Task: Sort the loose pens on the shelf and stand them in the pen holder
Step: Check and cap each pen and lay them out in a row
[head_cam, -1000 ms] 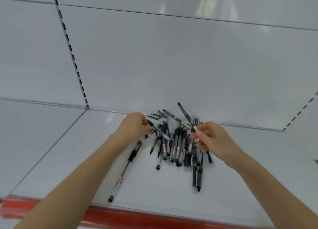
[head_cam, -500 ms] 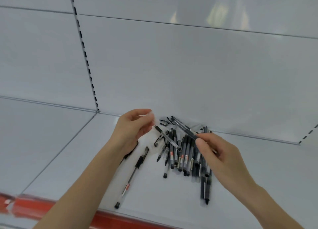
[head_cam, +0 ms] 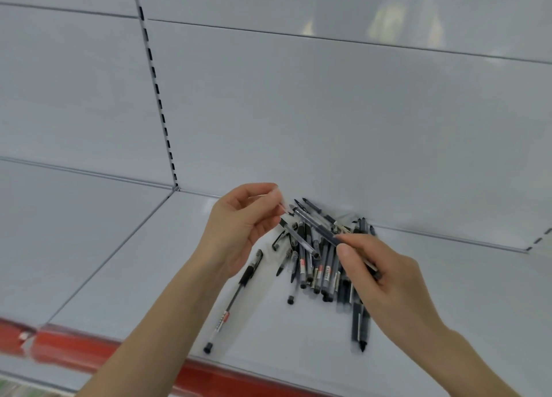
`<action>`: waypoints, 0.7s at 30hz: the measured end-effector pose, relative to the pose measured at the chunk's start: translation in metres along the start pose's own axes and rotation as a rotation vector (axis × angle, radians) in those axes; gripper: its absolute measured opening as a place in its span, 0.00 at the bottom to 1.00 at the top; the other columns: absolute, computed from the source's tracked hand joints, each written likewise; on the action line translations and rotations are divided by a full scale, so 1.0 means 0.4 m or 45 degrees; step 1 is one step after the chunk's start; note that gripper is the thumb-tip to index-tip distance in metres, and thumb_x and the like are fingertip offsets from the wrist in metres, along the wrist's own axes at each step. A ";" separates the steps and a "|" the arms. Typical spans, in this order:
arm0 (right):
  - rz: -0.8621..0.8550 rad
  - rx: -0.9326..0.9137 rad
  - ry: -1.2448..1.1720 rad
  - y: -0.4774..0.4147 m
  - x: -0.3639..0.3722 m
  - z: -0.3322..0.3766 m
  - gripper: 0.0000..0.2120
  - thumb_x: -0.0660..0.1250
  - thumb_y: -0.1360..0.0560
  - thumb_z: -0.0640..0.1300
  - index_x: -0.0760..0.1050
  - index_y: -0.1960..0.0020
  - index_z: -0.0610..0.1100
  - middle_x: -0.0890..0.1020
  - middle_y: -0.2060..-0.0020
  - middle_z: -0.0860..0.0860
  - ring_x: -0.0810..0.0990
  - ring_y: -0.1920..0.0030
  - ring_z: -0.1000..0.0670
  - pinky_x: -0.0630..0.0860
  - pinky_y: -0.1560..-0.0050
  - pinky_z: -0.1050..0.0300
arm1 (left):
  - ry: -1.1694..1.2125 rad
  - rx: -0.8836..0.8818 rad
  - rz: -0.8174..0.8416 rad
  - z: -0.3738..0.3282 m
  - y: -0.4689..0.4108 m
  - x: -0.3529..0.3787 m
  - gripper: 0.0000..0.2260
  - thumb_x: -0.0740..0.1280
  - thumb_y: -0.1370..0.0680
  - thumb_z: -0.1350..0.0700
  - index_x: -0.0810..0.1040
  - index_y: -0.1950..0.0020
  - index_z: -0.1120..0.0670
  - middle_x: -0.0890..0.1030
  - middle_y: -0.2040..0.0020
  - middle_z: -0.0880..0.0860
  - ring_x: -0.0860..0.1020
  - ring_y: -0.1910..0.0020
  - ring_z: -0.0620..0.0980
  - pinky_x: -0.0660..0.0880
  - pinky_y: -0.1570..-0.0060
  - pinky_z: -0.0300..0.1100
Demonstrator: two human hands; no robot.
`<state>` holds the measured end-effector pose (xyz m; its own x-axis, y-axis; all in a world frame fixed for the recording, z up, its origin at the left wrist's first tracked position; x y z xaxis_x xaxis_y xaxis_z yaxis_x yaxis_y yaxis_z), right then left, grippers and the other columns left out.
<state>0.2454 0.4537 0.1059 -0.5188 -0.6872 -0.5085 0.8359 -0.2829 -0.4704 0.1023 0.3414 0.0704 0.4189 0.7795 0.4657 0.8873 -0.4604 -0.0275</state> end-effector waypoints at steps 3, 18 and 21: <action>-0.003 0.036 0.007 0.003 -0.003 -0.009 0.11 0.63 0.25 0.40 0.74 0.58 0.56 0.75 0.74 0.61 0.70 0.75 0.59 0.64 0.73 0.73 | -0.008 0.033 0.002 -0.003 0.006 0.007 0.03 0.67 0.27 0.64 0.77 0.55 0.57 0.81 0.69 0.51 0.79 0.69 0.43 0.76 0.67 0.33; 0.005 0.064 0.033 -0.001 0.017 -0.025 0.09 0.59 0.22 0.45 0.72 0.61 0.48 0.72 0.74 0.57 0.68 0.74 0.58 0.64 0.72 0.70 | 0.011 0.131 -0.019 0.002 0.018 0.042 0.04 0.67 0.27 0.67 0.77 0.58 0.59 0.82 0.62 0.57 0.82 0.64 0.50 0.80 0.61 0.39; 0.025 0.116 0.017 -0.012 0.033 -0.035 0.10 0.59 0.23 0.42 0.72 0.62 0.46 0.71 0.73 0.56 0.69 0.72 0.57 0.65 0.71 0.69 | 0.047 0.067 -0.041 0.023 0.007 0.029 0.03 0.67 0.26 0.66 0.76 0.56 0.59 0.82 0.60 0.59 0.81 0.61 0.53 0.81 0.59 0.40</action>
<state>0.2321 0.4555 0.0913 -0.5038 -0.6846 -0.5268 0.8586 -0.3294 -0.3929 0.1115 0.3528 0.0677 0.3835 0.7771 0.4991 0.9095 -0.4118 -0.0577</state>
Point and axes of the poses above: each hand's wrist, its own y-axis away from the middle knuckle, its own x-axis out of the palm, z = x × y, the point moved 9 cm from there along -y, towards the middle knuckle
